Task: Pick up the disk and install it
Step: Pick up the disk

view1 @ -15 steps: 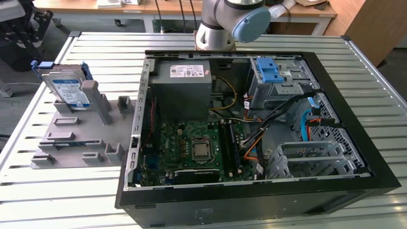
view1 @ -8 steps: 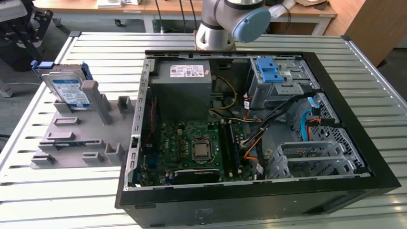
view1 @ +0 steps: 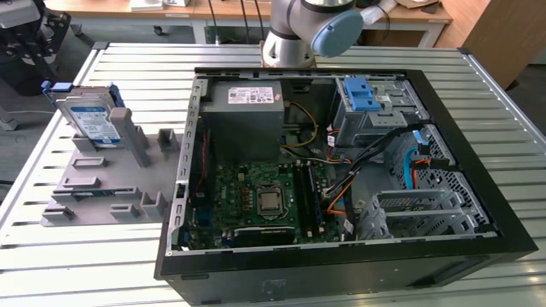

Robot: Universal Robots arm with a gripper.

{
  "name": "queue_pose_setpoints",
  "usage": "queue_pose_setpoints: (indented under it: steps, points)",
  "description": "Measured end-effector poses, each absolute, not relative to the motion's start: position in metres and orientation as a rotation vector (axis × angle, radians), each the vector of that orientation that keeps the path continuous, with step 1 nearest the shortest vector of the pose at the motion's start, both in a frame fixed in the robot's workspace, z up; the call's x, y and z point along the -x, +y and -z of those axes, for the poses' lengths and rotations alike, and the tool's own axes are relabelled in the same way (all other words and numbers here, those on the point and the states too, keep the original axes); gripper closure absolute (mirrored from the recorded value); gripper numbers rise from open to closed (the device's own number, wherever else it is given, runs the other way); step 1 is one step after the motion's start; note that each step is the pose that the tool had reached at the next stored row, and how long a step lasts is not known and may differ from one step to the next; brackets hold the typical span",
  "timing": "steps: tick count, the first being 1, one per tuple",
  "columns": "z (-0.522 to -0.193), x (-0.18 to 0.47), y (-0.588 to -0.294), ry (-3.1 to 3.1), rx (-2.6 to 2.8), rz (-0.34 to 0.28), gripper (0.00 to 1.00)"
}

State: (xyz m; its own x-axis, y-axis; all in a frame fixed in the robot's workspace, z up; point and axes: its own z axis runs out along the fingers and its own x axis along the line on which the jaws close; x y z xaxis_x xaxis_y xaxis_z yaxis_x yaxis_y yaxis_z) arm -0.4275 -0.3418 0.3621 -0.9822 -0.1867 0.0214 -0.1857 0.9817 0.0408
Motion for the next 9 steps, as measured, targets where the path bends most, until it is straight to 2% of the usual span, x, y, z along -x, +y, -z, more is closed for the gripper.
queue_pose_setpoints:
  steps: [9]
  points:
    - [-0.3621, 0.4275, -0.3418, -3.092, -0.378, 0.059, 0.89]
